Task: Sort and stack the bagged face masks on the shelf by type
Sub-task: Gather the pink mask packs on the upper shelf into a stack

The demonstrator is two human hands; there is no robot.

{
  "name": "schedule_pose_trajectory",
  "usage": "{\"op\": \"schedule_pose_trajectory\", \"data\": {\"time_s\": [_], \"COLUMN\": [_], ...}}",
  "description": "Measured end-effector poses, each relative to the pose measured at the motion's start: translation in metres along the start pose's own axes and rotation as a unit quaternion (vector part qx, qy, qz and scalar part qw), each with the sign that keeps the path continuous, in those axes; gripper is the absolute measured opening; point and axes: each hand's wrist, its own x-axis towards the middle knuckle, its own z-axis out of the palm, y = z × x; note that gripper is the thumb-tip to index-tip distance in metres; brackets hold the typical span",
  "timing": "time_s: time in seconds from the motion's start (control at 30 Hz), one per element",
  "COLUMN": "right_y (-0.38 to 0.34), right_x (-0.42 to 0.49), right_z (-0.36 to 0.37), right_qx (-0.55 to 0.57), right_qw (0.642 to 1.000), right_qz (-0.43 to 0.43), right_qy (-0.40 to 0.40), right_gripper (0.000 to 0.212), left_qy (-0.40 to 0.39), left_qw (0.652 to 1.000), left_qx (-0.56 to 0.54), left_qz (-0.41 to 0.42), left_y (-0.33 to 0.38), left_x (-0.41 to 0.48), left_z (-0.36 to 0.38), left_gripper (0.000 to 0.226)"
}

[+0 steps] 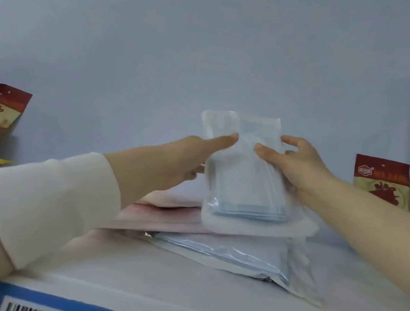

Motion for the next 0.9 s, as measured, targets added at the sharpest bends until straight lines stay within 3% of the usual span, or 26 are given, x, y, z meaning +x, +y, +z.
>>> {"op": "schedule_pose_trajectory", "data": {"time_s": [0.1,0.17,0.27,0.33,0.47,0.57,0.77,0.9], "right_y": [-0.002,-0.001,0.008,0.007,0.003,0.008,0.011,0.01], "right_x": [0.001,-0.003,-0.009,-0.015,-0.026,-0.026,-0.024,-0.016], "right_z": [0.002,-0.009,-0.028,-0.03,-0.023,-0.02,-0.015,-0.025], "right_qx": [-0.006,-0.115,-0.365,-0.413,-0.457,-0.456,-0.449,-0.404], "right_qw": [0.998,0.984,0.886,0.836,0.785,0.79,0.801,0.843], "right_qz": [0.048,0.107,0.181,0.197,0.194,0.187,0.191,0.19], "right_qy": [-0.039,-0.084,-0.222,-0.303,-0.37,-0.364,-0.346,-0.299], "right_gripper": [0.053,0.045,0.054,0.055,0.075,0.063,0.042,0.038], "left_qy": [0.041,0.11,0.2,0.222,0.234,0.249,0.269,0.287], "left_qw": [0.994,0.984,0.966,0.963,0.963,0.961,0.958,0.954], "left_qx": [-0.098,-0.136,-0.157,-0.14,-0.11,-0.096,-0.085,-0.077], "left_qz": [-0.002,-0.017,-0.039,-0.053,-0.069,-0.066,-0.052,-0.039], "left_y": [0.0,-0.004,-0.013,-0.02,-0.028,-0.03,-0.031,-0.031], "left_x": [-0.002,0.001,0.01,0.014,0.017,0.019,0.023,0.025], "left_z": [0.001,-0.006,-0.021,-0.023,-0.015,-0.016,-0.02,-0.021], "left_gripper": [0.038,0.037,0.036,0.033,0.02,0.009,0.022,0.01]}}
